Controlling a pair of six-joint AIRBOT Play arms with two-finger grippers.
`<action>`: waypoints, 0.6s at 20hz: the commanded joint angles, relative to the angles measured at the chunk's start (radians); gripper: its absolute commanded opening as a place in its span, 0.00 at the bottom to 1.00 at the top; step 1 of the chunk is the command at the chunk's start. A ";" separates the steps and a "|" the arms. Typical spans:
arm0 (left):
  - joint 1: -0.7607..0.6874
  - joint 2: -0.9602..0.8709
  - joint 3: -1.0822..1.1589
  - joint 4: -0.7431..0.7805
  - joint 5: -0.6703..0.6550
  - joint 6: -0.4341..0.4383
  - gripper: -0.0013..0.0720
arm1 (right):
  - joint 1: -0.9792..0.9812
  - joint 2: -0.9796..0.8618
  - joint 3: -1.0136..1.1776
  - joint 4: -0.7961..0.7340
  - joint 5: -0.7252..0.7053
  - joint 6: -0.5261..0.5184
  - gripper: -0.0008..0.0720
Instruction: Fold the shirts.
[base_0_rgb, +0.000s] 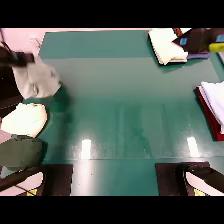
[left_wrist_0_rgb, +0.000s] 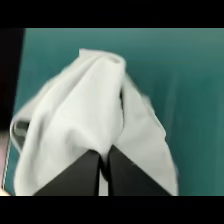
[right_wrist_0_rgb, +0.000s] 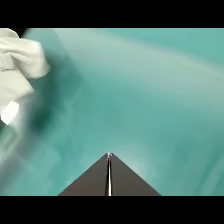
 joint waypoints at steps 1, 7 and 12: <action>-0.138 0.159 0.164 -0.006 -0.054 0.060 0.05 | 0.000 0.000 0.127 -0.006 -0.042 0.006 0.04; -0.518 0.122 0.210 -0.029 -0.192 0.060 0.05 | 0.000 0.000 0.250 -0.008 -0.043 0.006 0.04; -0.796 -0.126 0.209 -0.232 -0.166 0.143 0.07 | 0.000 0.005 0.252 -0.008 -0.026 0.006 0.04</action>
